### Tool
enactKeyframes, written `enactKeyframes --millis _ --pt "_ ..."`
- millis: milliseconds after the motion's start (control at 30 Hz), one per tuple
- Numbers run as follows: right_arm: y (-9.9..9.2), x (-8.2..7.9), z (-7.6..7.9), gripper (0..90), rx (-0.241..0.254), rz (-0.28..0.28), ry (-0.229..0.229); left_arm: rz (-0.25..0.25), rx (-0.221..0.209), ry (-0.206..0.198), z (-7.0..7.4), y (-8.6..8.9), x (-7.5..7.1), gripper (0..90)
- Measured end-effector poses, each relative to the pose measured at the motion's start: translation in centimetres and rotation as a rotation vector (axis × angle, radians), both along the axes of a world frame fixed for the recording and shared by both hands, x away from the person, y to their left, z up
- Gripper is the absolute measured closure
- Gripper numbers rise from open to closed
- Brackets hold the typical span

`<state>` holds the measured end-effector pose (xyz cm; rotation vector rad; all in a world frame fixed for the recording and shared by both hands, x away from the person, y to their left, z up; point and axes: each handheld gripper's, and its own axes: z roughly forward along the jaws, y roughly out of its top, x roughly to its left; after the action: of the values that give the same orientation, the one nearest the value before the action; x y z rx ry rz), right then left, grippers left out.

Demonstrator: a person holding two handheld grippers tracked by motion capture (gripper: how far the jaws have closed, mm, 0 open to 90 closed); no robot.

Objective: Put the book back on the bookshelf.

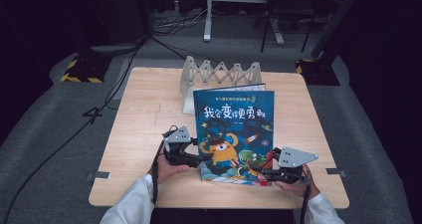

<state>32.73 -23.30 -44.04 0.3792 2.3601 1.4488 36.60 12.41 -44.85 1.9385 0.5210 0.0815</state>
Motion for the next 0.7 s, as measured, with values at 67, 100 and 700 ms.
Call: enactKeyframes --millis 67,100,700 --pt "-0.3 0.1 -0.2 52.2 -0.002 -0.017 0.010 -0.011 -0.017 -0.032 0.7 0.0 -0.4 39.1" --pt "-0.4 0.2 -0.3 51.3 -0.006 -0.027 0.014 -0.012 -0.028 -0.043 1.0 0.0 -0.6 39.7" --pt "-1.4 1.1 -1.7 49.2 -0.058 -0.135 -0.001 -0.043 0.086 -0.197 0.4 -3.3 -3.0 65.7"
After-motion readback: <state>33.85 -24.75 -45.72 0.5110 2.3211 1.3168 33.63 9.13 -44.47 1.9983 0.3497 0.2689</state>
